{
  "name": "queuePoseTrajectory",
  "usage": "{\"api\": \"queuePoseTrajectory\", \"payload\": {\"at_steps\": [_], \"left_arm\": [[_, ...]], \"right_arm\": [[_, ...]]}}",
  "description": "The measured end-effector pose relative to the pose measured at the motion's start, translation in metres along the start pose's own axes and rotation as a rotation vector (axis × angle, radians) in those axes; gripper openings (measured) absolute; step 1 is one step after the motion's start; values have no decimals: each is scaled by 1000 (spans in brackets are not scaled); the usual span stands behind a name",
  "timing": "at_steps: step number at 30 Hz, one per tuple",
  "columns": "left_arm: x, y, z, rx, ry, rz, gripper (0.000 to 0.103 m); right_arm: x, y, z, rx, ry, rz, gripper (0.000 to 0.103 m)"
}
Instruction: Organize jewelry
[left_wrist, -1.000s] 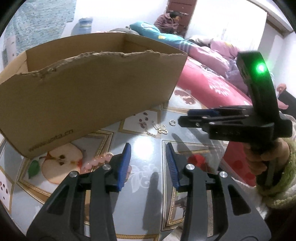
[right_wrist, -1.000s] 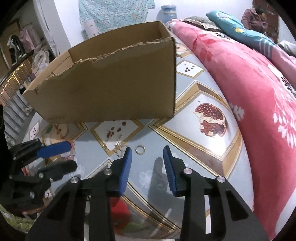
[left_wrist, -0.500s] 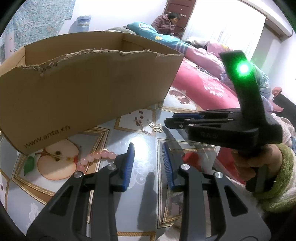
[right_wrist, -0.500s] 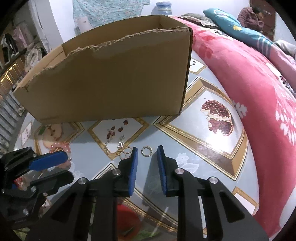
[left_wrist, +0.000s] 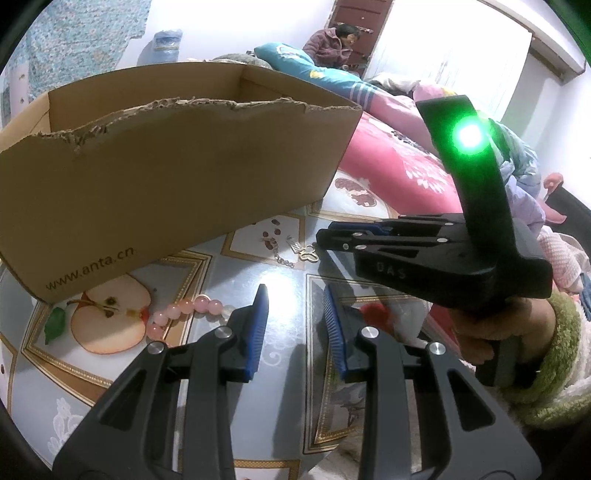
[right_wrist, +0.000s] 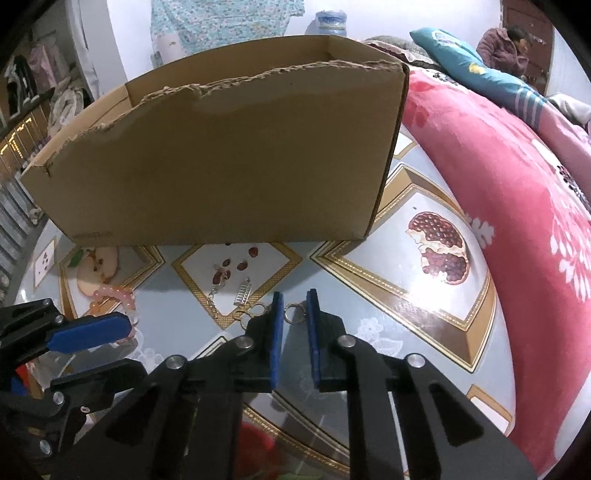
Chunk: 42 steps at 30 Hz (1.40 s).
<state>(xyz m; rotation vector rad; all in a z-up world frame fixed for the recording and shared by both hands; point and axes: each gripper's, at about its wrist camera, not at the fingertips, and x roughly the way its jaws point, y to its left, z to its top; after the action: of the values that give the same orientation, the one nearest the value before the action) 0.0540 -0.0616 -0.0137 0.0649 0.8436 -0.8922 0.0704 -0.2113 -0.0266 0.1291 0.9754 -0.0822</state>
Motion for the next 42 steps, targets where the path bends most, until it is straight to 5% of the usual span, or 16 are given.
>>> {"api": "queuePoseTrajectory", "payload": {"at_steps": [23, 33, 42], "left_arm": [[36, 2, 28, 36, 12, 26, 29], [51, -3, 25, 86, 42, 78, 1], [38, 2, 25, 72, 10, 59, 0]], "right_arm": [[-10, -28, 0, 105, -32, 79, 12], [-16, -28, -1, 109, -48, 82, 12], [-24, -32, -1, 121, -68, 88, 12]]}}
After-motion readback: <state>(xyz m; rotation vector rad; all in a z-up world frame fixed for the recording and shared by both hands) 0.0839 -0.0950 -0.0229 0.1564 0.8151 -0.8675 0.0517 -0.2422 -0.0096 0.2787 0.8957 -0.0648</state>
